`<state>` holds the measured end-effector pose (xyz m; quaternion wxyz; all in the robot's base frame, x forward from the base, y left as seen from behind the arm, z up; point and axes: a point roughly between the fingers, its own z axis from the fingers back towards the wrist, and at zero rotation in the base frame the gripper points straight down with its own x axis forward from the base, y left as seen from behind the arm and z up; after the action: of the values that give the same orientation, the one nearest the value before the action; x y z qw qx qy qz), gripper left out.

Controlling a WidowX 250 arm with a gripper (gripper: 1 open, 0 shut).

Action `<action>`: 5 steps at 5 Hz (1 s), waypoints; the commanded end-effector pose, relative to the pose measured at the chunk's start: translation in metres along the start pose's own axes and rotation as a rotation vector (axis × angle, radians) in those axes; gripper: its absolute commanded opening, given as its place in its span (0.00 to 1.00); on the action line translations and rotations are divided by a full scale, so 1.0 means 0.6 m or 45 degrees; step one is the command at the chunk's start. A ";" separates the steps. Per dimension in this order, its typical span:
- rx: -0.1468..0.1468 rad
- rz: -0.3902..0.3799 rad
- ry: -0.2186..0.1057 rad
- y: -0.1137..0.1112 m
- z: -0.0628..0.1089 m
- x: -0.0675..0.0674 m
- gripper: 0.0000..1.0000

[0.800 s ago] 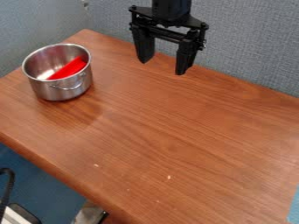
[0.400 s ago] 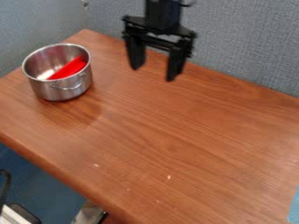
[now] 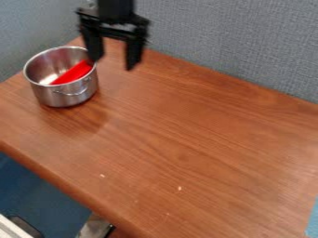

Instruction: Move the red object from the metal pot to the table

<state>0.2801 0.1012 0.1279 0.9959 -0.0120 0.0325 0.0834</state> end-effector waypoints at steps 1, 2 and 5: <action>0.016 0.058 -0.098 0.059 0.026 0.011 1.00; 0.015 0.120 -0.126 0.107 0.029 0.012 1.00; 0.053 0.191 -0.155 0.170 -0.003 0.028 1.00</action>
<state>0.2777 0.1962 0.1068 0.9883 0.0007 -0.0014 0.1528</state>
